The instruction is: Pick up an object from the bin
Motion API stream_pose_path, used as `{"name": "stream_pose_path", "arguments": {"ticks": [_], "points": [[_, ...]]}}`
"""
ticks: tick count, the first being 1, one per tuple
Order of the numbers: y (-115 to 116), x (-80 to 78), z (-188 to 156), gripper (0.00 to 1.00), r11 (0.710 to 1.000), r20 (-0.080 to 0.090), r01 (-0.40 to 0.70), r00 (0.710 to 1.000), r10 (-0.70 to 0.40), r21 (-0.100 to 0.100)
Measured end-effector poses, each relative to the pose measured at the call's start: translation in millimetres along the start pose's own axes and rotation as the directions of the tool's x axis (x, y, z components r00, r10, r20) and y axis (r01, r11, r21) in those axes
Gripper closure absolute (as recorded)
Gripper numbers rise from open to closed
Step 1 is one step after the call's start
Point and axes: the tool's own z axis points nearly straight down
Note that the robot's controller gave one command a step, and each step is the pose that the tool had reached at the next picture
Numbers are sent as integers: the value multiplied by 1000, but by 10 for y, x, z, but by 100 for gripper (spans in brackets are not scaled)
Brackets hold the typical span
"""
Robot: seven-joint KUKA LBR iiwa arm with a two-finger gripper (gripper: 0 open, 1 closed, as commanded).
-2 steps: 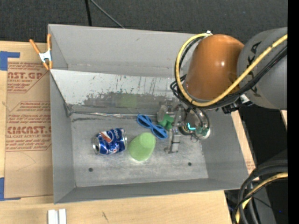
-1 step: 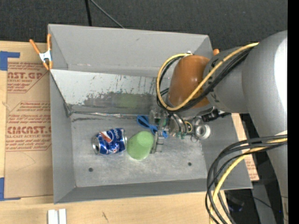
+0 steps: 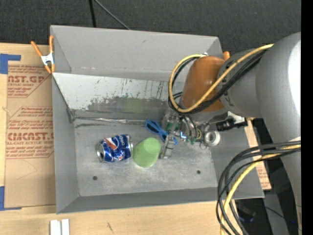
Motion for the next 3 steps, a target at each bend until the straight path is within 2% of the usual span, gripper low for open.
{"name": "stream_pose_path", "arguments": {"ticks": [1, 2, 3], "points": [[31, -18, 0, 0, 977, 0, -214, 977, 214, 1], [32, -20, 2, 0, 977, 1, -213, 977, 213, 1], [125, 271, 0, 0, 851, -2, -525, 851, 525, 0]]}}
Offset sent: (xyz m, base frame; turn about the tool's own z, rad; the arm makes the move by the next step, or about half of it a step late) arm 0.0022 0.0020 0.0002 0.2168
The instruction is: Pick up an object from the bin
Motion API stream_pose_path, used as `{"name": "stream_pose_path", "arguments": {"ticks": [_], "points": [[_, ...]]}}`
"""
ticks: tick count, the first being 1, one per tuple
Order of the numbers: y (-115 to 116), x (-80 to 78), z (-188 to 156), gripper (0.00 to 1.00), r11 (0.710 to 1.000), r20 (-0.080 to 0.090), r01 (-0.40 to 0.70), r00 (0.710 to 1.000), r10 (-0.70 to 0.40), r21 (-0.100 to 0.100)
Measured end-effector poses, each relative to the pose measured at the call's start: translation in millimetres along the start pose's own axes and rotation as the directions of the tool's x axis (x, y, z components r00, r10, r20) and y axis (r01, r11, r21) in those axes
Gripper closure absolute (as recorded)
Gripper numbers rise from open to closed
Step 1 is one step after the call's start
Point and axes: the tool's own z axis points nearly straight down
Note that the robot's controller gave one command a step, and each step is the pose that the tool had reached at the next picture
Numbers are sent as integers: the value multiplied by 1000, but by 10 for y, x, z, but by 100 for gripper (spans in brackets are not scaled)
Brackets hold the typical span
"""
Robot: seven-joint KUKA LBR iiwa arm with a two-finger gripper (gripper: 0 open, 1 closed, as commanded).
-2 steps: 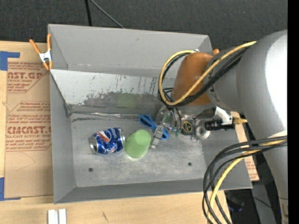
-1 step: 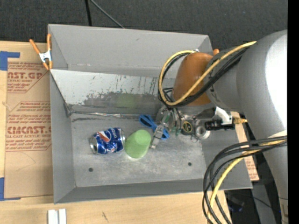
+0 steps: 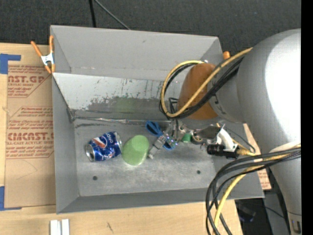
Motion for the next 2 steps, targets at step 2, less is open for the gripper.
{"name": "stream_pose_path", "arguments": {"ticks": [2], "points": [[5, -19, -537, 100, 1000, 4, 1, 1000, -1, -2]]}}
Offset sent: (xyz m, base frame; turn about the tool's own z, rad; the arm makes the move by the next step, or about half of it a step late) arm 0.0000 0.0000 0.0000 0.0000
